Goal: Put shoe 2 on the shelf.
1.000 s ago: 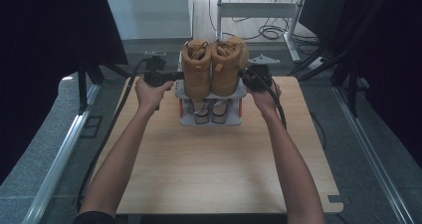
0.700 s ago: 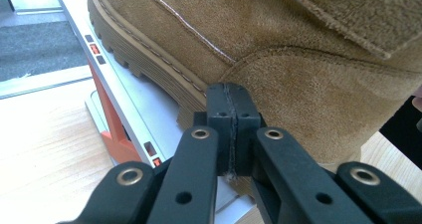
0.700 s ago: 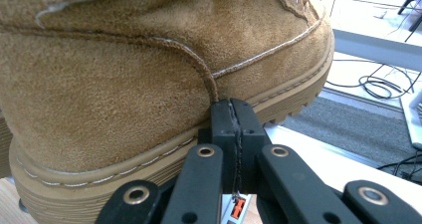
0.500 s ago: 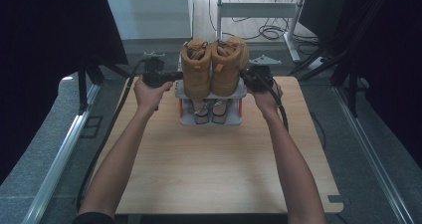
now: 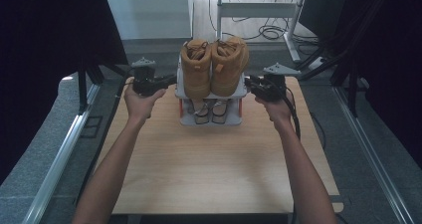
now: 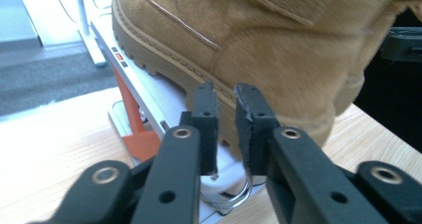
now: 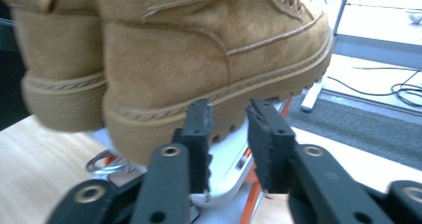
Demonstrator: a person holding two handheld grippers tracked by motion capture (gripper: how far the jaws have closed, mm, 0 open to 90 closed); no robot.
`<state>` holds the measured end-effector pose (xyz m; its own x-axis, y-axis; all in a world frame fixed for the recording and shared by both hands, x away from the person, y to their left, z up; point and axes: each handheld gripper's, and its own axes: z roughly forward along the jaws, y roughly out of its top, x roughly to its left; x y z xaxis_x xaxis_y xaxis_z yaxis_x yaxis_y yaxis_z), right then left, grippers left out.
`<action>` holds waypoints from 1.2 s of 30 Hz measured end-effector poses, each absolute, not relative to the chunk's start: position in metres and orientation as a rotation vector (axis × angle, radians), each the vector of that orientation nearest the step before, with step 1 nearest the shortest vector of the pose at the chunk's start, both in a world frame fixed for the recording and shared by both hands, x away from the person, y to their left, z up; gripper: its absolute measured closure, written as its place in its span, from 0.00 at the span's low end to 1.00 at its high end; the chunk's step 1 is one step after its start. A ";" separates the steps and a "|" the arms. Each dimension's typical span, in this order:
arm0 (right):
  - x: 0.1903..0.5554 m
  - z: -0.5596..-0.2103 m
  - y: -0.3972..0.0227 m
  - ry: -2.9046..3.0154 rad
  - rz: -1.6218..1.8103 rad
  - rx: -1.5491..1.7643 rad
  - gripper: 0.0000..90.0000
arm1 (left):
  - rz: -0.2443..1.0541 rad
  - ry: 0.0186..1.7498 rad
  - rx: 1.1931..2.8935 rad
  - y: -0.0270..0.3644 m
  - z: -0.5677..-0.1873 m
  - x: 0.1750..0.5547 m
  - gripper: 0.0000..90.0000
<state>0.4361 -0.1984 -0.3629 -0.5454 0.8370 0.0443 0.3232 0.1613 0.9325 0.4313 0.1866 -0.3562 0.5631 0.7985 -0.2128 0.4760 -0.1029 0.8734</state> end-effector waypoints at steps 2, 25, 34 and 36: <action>0.428 -0.365 -0.201 1.957 1.389 1.104 0.69 | 0.386 1.061 1.752 0.188 -0.360 0.424 0.76; 0.365 -0.437 -0.226 2.015 1.418 1.174 0.53 | 0.369 1.026 1.854 0.186 -0.445 0.358 0.53; 0.339 -0.476 -0.235 2.053 1.389 1.207 0.53 | 0.304 1.091 1.889 0.196 -0.490 0.338 0.51; 0.335 -0.483 -0.237 2.066 1.371 1.217 0.52 | 0.298 1.110 1.886 0.198 -0.496 0.335 0.51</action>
<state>0.3347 -0.2369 -0.4825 -0.5546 0.8194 0.1447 0.4514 0.1502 0.8796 0.3345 0.1984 -0.4961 0.5679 0.7932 -0.2198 0.5764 -0.1926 0.7942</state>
